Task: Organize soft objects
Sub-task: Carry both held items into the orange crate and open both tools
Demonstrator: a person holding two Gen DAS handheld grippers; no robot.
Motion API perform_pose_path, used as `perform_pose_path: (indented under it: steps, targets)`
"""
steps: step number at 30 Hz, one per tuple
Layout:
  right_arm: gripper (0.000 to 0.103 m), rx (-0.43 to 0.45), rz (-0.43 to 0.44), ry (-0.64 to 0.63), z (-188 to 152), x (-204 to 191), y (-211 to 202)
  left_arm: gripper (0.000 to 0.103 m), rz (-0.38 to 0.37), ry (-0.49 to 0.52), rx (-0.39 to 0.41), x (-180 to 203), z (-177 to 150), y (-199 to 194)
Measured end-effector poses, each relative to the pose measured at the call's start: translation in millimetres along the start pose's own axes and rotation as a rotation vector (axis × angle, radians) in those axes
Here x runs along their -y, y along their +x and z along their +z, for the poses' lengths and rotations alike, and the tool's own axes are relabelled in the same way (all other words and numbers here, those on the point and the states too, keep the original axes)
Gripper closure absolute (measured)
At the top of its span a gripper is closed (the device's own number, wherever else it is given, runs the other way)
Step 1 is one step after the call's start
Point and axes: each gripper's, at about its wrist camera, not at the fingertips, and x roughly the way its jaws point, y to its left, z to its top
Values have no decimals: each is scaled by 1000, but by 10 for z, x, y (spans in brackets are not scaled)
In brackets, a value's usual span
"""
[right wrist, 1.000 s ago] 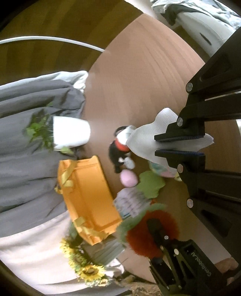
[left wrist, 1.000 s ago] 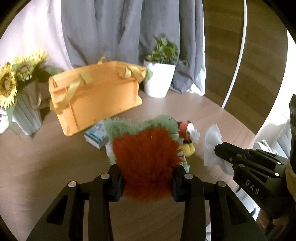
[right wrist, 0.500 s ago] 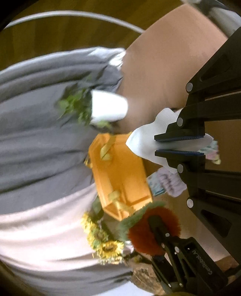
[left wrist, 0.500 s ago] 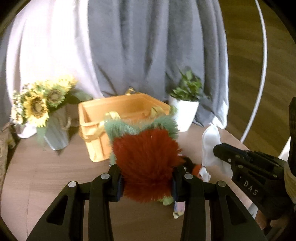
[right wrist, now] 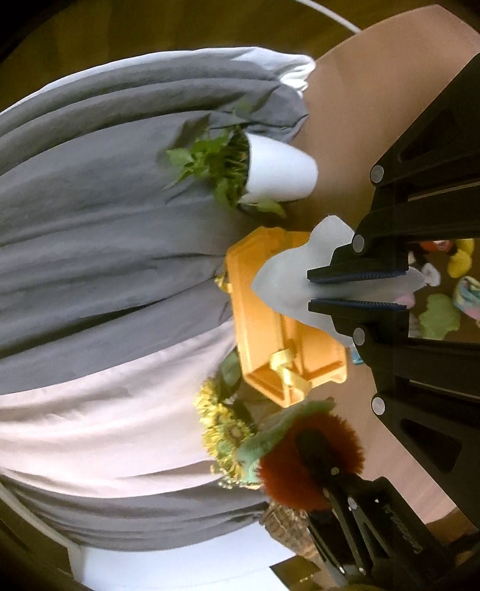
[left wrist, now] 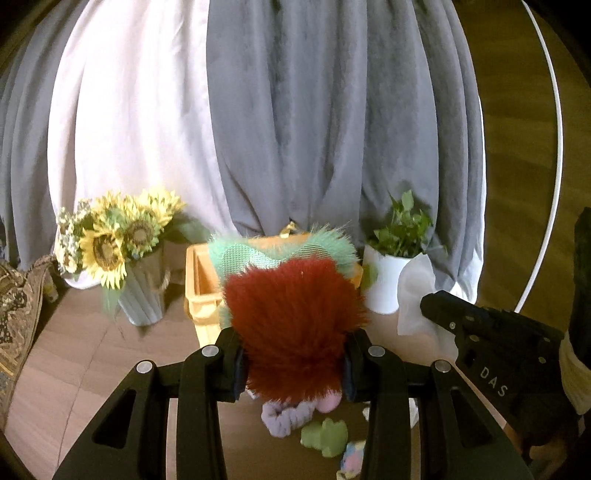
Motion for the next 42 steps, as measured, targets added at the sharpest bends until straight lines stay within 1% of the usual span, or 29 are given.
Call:
perform_pose_path:
  steps: [7,16,25,31,34,39,40,42]
  targets:
    - [93,51,22,-19,217,23,97,65,40,10,55,15,208,96]
    - [93,105,45,-26,523,47,319,65,66,17,102,-87,463,322]
    - [93,132,49,-60,811,26,696,65,91,12,104,-270,711,719]
    - [92,112,62,-68,934,47,1015,65,108,17,85,-383,819,1041]
    - [92,92,62,-74,962,52,1190,65,112,10,61,-441,838,1226]
    - [92,40,61,-78,975,81,1546,65,130,10,18,-521,830,1535]
    - [92,14,81,-79,970,83,1606,65,131,12,4,-547,824,1612]
    - [92,-9,85,-76,963,85,1738,65,133,10,-22,-597,805,1755]
